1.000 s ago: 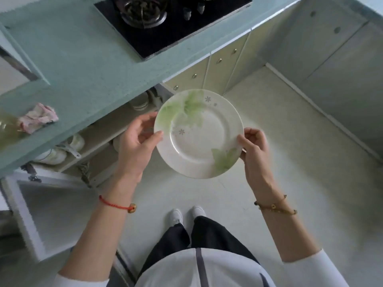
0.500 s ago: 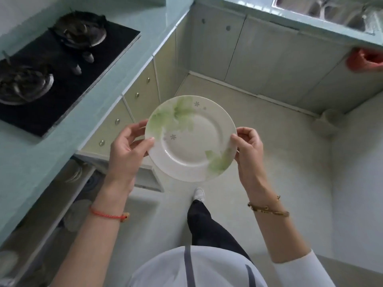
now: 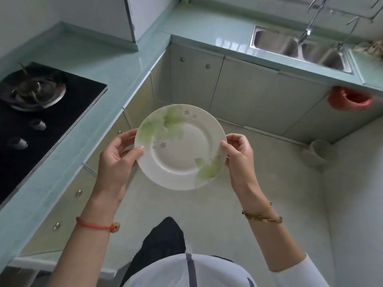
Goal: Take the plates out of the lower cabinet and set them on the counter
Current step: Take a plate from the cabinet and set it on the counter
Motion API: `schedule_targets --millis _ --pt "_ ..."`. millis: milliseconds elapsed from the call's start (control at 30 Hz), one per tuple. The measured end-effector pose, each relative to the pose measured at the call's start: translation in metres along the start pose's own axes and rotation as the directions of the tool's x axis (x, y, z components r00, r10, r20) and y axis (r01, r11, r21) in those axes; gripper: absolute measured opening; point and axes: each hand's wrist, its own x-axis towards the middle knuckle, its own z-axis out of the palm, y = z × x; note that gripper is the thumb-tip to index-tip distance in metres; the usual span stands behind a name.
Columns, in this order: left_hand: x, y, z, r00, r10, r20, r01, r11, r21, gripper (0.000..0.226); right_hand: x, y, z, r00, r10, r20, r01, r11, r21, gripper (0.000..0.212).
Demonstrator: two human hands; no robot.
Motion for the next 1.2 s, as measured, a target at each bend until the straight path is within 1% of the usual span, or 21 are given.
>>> schedule_targets --millis 300,533,733,867,1033,1200 --pt "0.207 0.015 0.038 0.997 0.015 0.069 -0.017 0.999 0.030 0.039 0.182 -0.021 0.072 0.999 -0.015 -0.036 0.015 1.000 -0.006 0.011" --pt "0.363 0.046 0.069 0.987 0.017 0.160 -0.026 0.998 0.055 0.035 0.305 -0.055 0.128 0.994 -0.026 -0.110 0.032 0.998 0.049 0.011" --pt "0.465 0.064 0.113 0.978 -0.019 0.209 -0.001 0.995 0.095 0.034 0.399 -0.078 0.154 0.979 -0.011 -0.203 0.017 0.999 0.028 0.011" --pt "0.527 0.066 0.144 0.977 -0.047 0.208 0.027 0.995 0.097 0.030 0.464 -0.085 0.164 0.970 0.007 -0.242 0.002 0.999 0.035 0.011" --pt "0.611 0.062 0.188 0.981 -0.066 0.183 0.049 0.994 0.094 0.029 0.560 -0.095 0.175 0.971 0.025 -0.238 -0.017 0.999 0.035 0.012" --pt "0.701 0.066 0.239 0.989 -0.057 0.134 0.045 0.995 0.093 0.031 0.677 -0.118 0.183 0.983 0.035 -0.180 -0.037 0.999 -0.007 0.013"
